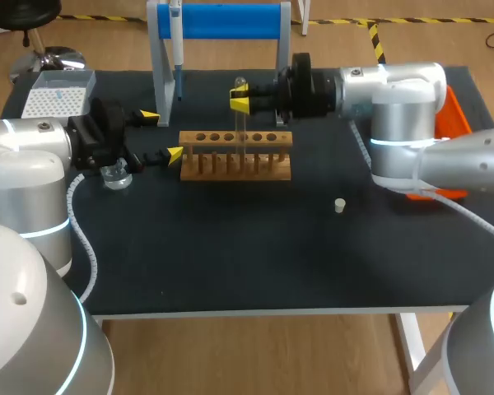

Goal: Invert the test tube, pick up the pipette, mount the tip to pipette, aspirate from beaker and dispense into the tube, eject the tip, return the pipette, and cap with the stopper.

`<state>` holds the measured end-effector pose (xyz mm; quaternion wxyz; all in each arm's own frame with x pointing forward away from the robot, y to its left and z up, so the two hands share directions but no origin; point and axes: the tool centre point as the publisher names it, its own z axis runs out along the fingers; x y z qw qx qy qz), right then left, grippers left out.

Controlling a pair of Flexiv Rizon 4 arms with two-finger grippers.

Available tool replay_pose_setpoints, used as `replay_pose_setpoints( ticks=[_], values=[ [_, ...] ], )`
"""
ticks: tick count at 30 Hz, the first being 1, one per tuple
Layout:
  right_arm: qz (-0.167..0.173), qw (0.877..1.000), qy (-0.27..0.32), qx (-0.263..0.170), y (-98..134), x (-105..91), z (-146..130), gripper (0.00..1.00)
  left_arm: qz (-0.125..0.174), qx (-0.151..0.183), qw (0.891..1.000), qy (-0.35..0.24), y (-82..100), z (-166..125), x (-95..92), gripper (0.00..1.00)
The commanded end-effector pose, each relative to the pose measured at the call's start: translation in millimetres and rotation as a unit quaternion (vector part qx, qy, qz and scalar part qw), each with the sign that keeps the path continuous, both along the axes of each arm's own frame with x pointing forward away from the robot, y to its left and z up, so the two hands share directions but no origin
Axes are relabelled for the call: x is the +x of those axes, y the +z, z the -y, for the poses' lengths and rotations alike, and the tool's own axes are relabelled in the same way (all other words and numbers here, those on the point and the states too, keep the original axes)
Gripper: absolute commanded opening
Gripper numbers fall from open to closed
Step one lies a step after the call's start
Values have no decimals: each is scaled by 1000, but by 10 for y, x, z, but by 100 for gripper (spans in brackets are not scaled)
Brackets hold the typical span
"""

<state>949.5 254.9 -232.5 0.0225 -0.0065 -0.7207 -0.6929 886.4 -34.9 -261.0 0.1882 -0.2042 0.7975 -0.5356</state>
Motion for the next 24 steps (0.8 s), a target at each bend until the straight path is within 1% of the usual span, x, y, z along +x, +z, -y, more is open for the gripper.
replay_pose_setpoints(
  ticks=[1,10,15,24],
  values=[
    [1,1000,1,-8,114,-14,19,0,2,0,1000,2,-13,13,1,100],
    [2,1000,-2,-9,331,-65,67,0,2,0,1000,2,-13,13,1,100],
    [-2,999,-32,-21,466,-162,154,0,2,0,1000,2,-13,13,1,100],
    [-2,999,-32,-21,466,-162,154,0,2,0,1000,2,-13,13,1,100]
  ],
)
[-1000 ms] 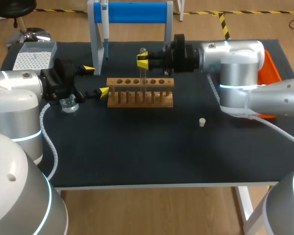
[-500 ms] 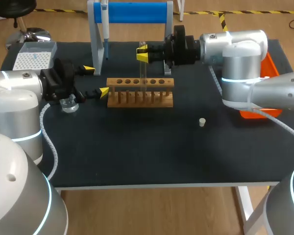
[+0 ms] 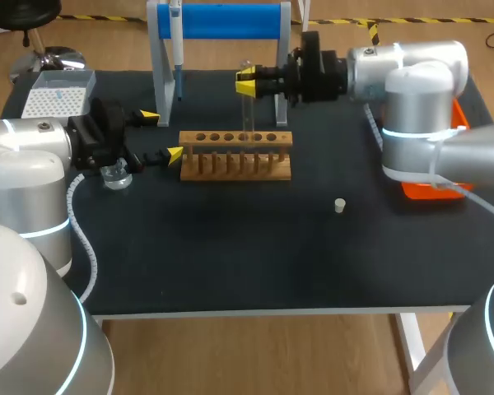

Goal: Invert the test tube, pick up the pipette, mount the tip to pipette, aspirate from beaker and dispense into the tube, eject the tip, return the pipette, and cap with the stopper.

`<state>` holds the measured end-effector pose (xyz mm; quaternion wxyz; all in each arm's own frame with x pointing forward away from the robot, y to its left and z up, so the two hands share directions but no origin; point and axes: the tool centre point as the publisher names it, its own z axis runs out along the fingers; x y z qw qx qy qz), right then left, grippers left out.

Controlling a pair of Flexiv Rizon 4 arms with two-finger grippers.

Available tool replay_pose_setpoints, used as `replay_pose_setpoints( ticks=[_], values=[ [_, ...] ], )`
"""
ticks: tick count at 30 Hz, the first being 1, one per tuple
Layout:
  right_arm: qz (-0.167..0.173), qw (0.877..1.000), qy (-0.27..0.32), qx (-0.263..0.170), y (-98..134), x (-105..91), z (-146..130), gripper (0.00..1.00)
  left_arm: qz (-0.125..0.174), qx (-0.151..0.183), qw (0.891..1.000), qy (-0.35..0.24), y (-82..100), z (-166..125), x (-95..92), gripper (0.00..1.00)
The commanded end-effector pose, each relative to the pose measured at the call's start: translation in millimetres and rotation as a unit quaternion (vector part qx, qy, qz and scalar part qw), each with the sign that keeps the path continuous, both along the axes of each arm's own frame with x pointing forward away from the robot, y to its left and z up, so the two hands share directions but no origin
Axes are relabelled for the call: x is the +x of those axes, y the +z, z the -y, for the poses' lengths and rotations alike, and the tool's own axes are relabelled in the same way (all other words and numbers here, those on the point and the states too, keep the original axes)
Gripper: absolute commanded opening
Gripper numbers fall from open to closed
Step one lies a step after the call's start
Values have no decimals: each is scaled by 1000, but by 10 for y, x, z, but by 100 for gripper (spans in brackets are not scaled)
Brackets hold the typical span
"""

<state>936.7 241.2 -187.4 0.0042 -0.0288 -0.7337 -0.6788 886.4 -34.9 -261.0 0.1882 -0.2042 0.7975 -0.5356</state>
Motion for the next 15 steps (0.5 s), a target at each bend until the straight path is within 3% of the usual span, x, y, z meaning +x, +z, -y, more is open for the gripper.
replay_pose_setpoints(
  ticks=[1,10,15],
  values=[
    [0,1000,-4,-1,14,-34,17,0,2,0,1000,2,-13,13,1,100],
    [0,1000,-4,-1,14,-34,17,0,2,0,1000,2,-13,13,1,100],
    [-163,986,0,-23,10,6,126,0,2,0,1000,2,-13,13,1,100]
  ],
)
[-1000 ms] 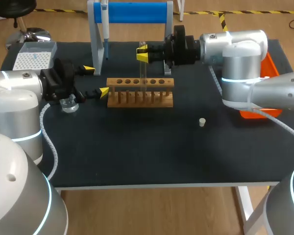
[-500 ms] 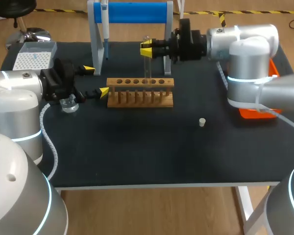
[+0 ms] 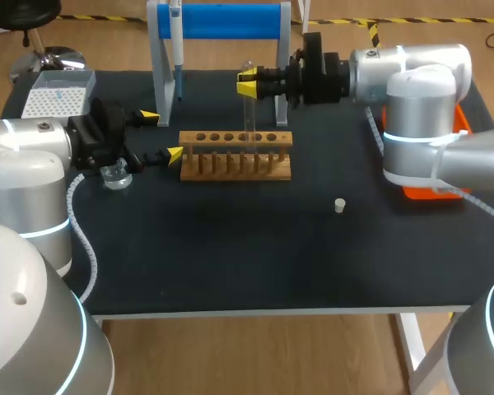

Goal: Invert the test tube, pick up the pipette, mount the tip to pipette, aspirate from beaker and dispense into the tube, eject the tip, return the pipette, and cap with the stopper.

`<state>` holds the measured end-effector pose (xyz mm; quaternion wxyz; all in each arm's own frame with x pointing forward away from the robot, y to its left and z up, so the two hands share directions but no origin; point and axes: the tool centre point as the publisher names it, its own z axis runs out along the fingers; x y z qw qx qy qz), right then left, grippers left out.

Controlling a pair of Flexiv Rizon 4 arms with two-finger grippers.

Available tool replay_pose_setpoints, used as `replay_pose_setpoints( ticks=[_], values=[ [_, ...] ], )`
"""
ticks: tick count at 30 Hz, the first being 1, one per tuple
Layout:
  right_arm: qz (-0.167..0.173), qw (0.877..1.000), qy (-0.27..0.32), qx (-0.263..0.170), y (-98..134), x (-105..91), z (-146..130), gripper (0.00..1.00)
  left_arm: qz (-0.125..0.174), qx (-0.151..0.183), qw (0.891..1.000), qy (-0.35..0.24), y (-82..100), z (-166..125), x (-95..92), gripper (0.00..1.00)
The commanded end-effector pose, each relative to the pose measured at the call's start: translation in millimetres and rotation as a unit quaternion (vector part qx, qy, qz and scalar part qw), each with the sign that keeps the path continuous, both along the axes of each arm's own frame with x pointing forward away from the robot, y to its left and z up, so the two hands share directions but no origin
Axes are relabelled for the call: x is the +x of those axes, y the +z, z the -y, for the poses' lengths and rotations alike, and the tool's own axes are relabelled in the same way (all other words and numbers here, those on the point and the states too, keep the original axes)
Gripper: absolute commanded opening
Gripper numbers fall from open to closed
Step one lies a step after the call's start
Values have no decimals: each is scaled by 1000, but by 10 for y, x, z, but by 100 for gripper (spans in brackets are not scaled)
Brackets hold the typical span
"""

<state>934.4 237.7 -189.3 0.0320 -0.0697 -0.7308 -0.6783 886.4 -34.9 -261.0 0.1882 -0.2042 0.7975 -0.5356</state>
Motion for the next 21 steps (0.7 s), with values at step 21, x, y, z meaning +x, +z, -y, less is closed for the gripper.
replay_pose_setpoints(
  ticks=[21],
  values=[
    [-663,748,17,-25,-27,205,308,0,2,0,1000,2,-13,13,1,100]
  ],
)
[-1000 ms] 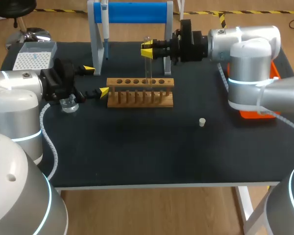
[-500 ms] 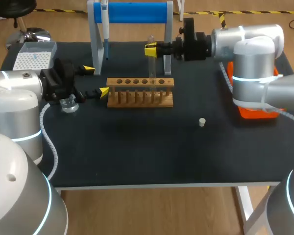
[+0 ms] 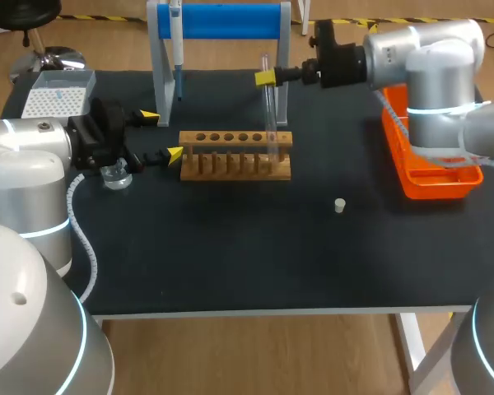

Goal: Invert the test tube, pick up the pipette, mount the tip to pipette, aspirate from beaker and dispense into the tube, eject the tip, return the pipette, and cap with the stopper.

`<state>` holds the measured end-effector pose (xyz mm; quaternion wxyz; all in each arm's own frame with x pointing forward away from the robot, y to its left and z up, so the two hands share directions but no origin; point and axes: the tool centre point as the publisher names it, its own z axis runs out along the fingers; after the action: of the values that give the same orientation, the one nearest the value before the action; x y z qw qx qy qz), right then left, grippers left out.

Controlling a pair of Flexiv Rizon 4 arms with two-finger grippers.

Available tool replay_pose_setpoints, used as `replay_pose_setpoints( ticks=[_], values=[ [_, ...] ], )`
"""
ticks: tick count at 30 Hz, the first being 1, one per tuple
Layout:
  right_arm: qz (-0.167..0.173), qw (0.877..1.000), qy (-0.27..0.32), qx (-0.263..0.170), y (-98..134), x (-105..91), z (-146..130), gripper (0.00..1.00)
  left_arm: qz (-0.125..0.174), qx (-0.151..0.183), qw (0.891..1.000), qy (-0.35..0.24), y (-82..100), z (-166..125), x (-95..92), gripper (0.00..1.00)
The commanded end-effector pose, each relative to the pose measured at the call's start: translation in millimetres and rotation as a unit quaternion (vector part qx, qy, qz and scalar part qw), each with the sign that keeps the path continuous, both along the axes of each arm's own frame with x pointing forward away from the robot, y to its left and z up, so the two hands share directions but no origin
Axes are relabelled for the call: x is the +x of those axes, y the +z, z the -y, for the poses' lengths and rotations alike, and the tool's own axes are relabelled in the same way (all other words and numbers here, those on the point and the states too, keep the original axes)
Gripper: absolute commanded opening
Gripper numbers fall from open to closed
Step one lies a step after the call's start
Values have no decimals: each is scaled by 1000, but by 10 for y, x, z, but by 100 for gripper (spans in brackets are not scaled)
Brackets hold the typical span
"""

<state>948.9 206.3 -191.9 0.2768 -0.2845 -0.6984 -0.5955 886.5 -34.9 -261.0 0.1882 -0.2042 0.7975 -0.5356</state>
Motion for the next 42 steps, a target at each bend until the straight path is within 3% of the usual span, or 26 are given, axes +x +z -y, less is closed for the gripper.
replay_pose_setpoints(
  ticks=[1,6,8,11,15,17,25,33,42],
  values=[
    [-394,919,-4,-1,-6,57,-7,0,2,0,1000,2,-13,13,0,100],
    [-470,882,-29,16,-22,59,10,0,2,0,1000,2,-13,13,0,100],
    [-477,878,-35,20,-26,55,19,0,2,0,1000,2,-13,13,0,100],
    [-504,862,-39,33,-32,52,36,0,2,0,1000,2,-13,13,0,100],
    [-490,869,-50,53,-28,36,59,0,2,0,1000,2,-13,13,0,100],
    [-450,889,-61,58,-15,18,65,0,2,0,1000,2,-13,13,0,100],
    [-430,898,-50,80,3,-93,16,0,2,0,1000,2,-13,13,0,100],
    [-365,927,-23,87,-9,-146,-4,0,2,0,1000,2,-13,13,0,100],
    [-333,939,34,81,-26,-214,-10,0,2,0,1000,2,-13,13,0,100]
  ],
)
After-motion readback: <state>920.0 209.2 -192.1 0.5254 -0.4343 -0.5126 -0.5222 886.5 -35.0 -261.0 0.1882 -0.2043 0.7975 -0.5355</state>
